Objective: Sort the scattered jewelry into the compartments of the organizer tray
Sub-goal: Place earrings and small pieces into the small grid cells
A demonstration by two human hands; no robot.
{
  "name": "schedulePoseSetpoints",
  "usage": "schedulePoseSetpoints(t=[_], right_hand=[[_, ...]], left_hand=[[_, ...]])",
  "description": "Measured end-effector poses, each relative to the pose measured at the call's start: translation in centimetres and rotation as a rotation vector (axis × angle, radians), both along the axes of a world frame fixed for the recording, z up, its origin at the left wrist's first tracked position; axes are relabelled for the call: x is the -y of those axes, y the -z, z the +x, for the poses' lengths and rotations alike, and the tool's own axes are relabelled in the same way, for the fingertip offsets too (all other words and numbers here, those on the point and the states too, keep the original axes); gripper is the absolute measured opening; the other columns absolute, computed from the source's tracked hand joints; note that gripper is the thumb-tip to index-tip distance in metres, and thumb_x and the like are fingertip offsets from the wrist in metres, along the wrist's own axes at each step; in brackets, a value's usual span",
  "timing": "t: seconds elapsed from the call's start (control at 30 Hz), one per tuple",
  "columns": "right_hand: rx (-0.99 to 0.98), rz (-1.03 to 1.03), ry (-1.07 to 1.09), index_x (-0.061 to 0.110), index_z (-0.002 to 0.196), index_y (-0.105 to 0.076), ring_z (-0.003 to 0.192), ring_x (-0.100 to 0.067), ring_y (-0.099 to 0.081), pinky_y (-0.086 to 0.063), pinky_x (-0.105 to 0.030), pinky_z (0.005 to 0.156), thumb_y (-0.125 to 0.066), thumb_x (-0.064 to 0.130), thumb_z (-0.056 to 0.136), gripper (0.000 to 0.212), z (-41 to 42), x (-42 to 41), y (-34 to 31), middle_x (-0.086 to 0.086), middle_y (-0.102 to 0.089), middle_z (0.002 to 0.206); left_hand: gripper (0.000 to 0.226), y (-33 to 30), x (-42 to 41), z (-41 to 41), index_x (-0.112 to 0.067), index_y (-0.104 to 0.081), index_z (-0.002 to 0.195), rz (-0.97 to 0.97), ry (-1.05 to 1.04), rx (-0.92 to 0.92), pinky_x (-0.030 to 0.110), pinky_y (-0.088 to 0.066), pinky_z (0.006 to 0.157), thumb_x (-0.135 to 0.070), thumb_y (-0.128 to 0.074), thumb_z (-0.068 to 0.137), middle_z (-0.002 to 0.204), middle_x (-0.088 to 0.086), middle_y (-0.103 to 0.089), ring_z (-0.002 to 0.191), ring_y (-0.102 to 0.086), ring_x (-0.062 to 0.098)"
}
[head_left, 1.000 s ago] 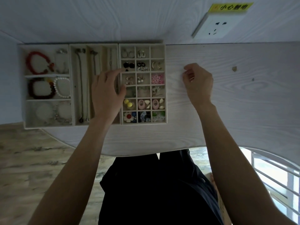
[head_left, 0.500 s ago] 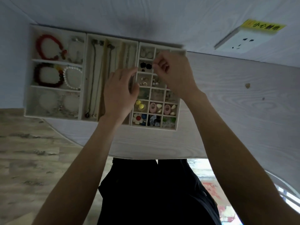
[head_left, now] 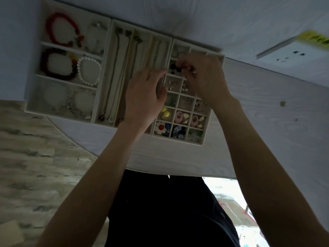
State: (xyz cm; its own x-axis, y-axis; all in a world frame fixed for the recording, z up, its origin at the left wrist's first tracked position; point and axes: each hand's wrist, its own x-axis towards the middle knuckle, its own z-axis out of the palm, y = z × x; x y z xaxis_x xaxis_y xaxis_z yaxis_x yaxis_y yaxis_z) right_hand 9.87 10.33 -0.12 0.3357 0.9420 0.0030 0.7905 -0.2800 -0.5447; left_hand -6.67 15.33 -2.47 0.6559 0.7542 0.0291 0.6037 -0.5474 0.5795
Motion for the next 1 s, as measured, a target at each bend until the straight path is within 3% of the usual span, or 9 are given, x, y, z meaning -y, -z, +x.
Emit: schedulePoseSetpoints(t=[0.13, 0.33, 0.47, 0.67, 0.87, 1.0], right_hand=[[0.056, -0.026, -0.030, 0.005, 0.091, -0.069, 0.079, -0.005, -0.048, -0.039, -0.017, 0.070, -0.064, 0.004, 0.080, 0.012, -0.1, -0.2, -0.2, -0.010, -0.063, 0.099], [0.073, -0.053, 0.006, 0.004, 0.090, -0.069, 0.081, -0.007, -0.048, -0.039, -0.017, 0.072, -0.063, 0.003, 0.081, 0.011, 0.2, 0.0, -0.2, -0.013, -0.058, 0.104], [0.085, -0.016, 0.083, 0.006, 0.087, -0.070, 0.084, -0.007, -0.048, -0.032, -0.004, 0.070, -0.065, 0.004, 0.080, 0.010, 0.9, 0.3, -0.3, -0.012, -0.057, 0.100], [0.194, -0.104, -0.050, 0.011, 0.086, -0.074, 0.092, -0.028, -0.051, -0.029, -0.025, 0.072, -0.068, 0.019, 0.078, 0.012, 0.4, -0.7, -0.5, -0.014, -0.056, 0.097], [0.310, -0.164, -0.170, 0.015, 0.090, -0.076, 0.091, -0.035, -0.051, -0.028, -0.027, 0.073, -0.063, 0.019, 0.081, 0.016, 0.7, -1.4, -0.3, -0.014, -0.058, 0.095], [0.358, -0.082, -0.212, 0.011, 0.075, -0.076, 0.079, -0.033, -0.055, -0.028, -0.026, 0.070, -0.063, 0.014, 0.072, 0.014, 0.5, -1.2, -0.5, -0.013, -0.061, 0.078]], left_hand=[[0.034, 0.1, 0.0, 0.0, -0.016, -0.058, 0.123, 0.002, 0.003, 0.014, 0.033, -0.042, 0.092, -0.023, -0.059, 0.090, 0.110, 0.005, -0.063, 0.103, -0.057, 0.023], [0.034, 0.3, -0.1, 0.0, -0.017, -0.058, 0.123, -0.018, 0.002, 0.006, 0.030, -0.039, 0.095, -0.025, -0.059, 0.090, 0.113, 0.004, -0.063, 0.106, -0.057, 0.021], [0.035, 0.2, -0.2, 0.0, -0.017, -0.057, 0.124, -0.027, 0.008, 0.010, 0.031, -0.039, 0.097, -0.026, -0.057, 0.091, 0.114, 0.003, -0.063, 0.107, -0.057, 0.020], [0.035, 0.3, -0.2, -0.1, -0.016, -0.057, 0.124, -0.021, 0.016, 0.022, 0.036, -0.044, 0.096, -0.026, -0.056, 0.091, 0.113, 0.005, -0.063, 0.106, -0.058, 0.022], [0.035, 0.4, -0.2, -0.1, -0.016, -0.058, 0.123, -0.013, 0.024, 0.032, 0.036, -0.046, 0.093, -0.026, -0.057, 0.090, 0.111, 0.005, -0.063, 0.103, -0.058, 0.021], [0.035, 0.4, -0.2, -0.1, -0.016, -0.057, 0.124, -0.018, 0.023, 0.040, 0.039, -0.048, 0.092, -0.025, -0.057, 0.090, 0.112, 0.005, -0.063, 0.103, -0.059, 0.022]])
